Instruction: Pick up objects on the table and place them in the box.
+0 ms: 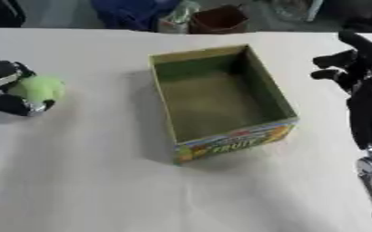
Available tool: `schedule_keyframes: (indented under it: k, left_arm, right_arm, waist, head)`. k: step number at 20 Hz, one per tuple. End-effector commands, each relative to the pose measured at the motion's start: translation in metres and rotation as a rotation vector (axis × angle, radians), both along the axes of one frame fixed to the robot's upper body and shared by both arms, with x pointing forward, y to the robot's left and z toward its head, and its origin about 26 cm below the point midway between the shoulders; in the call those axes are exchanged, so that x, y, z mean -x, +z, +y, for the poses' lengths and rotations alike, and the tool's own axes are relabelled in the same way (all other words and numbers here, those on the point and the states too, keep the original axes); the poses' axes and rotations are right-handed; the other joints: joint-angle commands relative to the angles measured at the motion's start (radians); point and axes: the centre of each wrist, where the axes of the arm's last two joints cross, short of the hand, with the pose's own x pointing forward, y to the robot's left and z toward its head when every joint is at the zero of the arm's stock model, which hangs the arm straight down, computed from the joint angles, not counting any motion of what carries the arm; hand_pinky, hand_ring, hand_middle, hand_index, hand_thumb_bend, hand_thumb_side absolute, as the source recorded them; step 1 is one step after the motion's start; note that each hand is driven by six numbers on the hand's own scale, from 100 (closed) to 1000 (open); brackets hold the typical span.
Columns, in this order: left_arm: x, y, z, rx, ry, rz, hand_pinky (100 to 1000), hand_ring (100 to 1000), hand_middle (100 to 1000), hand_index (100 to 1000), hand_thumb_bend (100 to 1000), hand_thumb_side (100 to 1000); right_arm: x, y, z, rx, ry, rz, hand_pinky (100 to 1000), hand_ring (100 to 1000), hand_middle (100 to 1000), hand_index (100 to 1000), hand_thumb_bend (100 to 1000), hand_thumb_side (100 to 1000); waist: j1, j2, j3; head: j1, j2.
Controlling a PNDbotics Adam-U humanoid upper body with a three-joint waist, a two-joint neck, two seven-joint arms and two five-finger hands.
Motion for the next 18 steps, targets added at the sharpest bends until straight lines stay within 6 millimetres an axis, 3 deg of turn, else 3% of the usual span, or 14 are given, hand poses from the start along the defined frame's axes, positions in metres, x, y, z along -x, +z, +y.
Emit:
schedule_keyframes:
  k: [1,4,10,18]
  left_arm:
    - [0.001,0.016,0.004,-0.022,0.005,-0.059,343,473,464,618,100,185]
    - [0.002,0.018,0.003,-0.014,0.007,-0.092,322,458,439,591,100,167]
    - [0.005,0.037,-0.005,0.037,-0.017,-0.236,272,413,376,518,100,265]
    - [0.021,0.098,-0.039,0.096,-0.093,-0.531,265,399,356,497,100,296]
  right_arm:
    - [0.002,0.008,0.000,0.003,0.007,-0.027,642,719,539,874,100,1000]
    - [0.002,0.008,0.000,0.003,0.008,-0.027,642,719,538,874,100,1000]
    - [0.002,0.008,0.000,0.001,0.010,-0.031,642,719,538,875,100,1000]
    - [0.001,0.011,0.002,-0.007,0.019,-0.045,641,718,539,874,100,1000]
  waist:
    - [0.003,-0.019,-0.001]
    - [0.004,-0.020,-0.003]
    - [0.007,-0.022,-0.002]
    - [0.008,-0.022,-0.026]
  head:
    - [0.001,-0.008]
    - [0.002,-0.008]
    - [-0.006,-0.010]
    - [-0.006,-0.016]
